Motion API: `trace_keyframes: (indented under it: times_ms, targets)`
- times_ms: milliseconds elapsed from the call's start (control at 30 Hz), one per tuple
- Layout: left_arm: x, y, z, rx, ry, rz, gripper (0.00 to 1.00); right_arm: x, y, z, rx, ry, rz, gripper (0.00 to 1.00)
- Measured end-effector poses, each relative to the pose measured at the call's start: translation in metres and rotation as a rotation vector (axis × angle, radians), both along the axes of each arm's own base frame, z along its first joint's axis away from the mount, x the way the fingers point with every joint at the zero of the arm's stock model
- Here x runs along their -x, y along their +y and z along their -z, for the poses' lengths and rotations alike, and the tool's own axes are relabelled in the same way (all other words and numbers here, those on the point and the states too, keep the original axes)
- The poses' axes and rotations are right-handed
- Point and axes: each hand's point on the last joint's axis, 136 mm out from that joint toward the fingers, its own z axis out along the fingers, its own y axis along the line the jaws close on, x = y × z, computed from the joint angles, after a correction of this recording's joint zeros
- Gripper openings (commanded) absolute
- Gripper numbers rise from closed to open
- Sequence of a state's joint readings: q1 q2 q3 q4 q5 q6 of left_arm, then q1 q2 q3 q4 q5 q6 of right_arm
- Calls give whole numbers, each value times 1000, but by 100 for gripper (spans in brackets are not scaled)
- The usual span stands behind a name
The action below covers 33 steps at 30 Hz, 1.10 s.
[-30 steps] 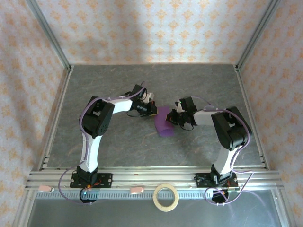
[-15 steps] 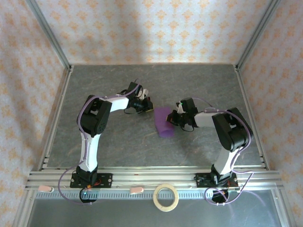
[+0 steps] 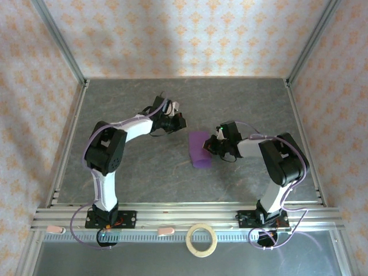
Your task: Fold a paper plane with a square sheet of paper (pick it up from the middle)
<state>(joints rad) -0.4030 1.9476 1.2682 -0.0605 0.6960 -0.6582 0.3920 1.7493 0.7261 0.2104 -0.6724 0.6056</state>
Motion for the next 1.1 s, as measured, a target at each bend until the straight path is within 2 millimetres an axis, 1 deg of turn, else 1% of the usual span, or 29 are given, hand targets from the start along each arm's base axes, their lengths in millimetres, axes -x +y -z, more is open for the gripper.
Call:
trace_keyframes:
  times_ms: [67,100,167,233,300,500,667,833,967,1100]
  targets:
    - [20,-20,-7,29,-6,65,0,0,0,0,0,4,8,0]
    - [32,-31,-6,38,1,103,0,0,-1,0,-1,6,11,0]
    - [55,-47,2,41,31,163,0,-1,-1,0,0,7,14,0]
    - [75,-55,12,39,67,205,0,-1,-1,0,0,7,15,0]
    - [84,-56,20,35,93,220,0,-1,-1,0,0,7,15,0]
    - [90,-49,41,21,141,225,0,-1,-1,1,2,6,15,0]
    - [104,-38,68,-36,184,243,0,-1,-1,1,3,6,15,0]
    - [105,-34,70,-70,125,269,0,0,0,1,5,6,14,0]
    - [107,-26,69,-114,88,271,0,1,2,1,6,6,8,0]
    - [113,-17,63,-130,88,253,0,1,2,1,7,5,9,0]
